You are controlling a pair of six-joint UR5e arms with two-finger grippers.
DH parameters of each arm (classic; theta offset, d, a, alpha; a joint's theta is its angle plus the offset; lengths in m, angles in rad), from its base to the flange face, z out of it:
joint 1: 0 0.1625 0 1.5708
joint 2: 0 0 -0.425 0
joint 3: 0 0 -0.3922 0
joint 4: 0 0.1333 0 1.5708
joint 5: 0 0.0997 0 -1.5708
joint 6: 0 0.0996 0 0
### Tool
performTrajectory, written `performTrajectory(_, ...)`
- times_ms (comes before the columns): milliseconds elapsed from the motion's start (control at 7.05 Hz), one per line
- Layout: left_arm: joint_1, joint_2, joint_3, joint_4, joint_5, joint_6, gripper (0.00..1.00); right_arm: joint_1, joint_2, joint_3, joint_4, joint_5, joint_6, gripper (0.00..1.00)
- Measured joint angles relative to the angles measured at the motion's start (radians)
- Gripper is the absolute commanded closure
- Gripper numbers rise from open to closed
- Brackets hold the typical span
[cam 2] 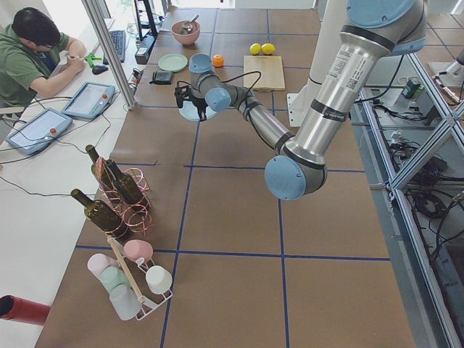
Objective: Pick orange to plate
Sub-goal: 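Carry the white plate toward the table center and set it down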
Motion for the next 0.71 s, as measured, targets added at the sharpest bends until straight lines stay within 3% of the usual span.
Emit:
performTrajectory(284, 0.136, -0.066, 0.076, -0.15, 0.047, -0.254, 1.0, 0.0, -0.002, 0.012, -0.001, 0.002, 0.029, 0.0)
performTrajectory(709, 0.272, -0.103, 0.193, -0.311, 0.214, -0.399, 1.0, -0.003, -0.004, 0.022, 0.001, 0.004, 0.053, 0.0)
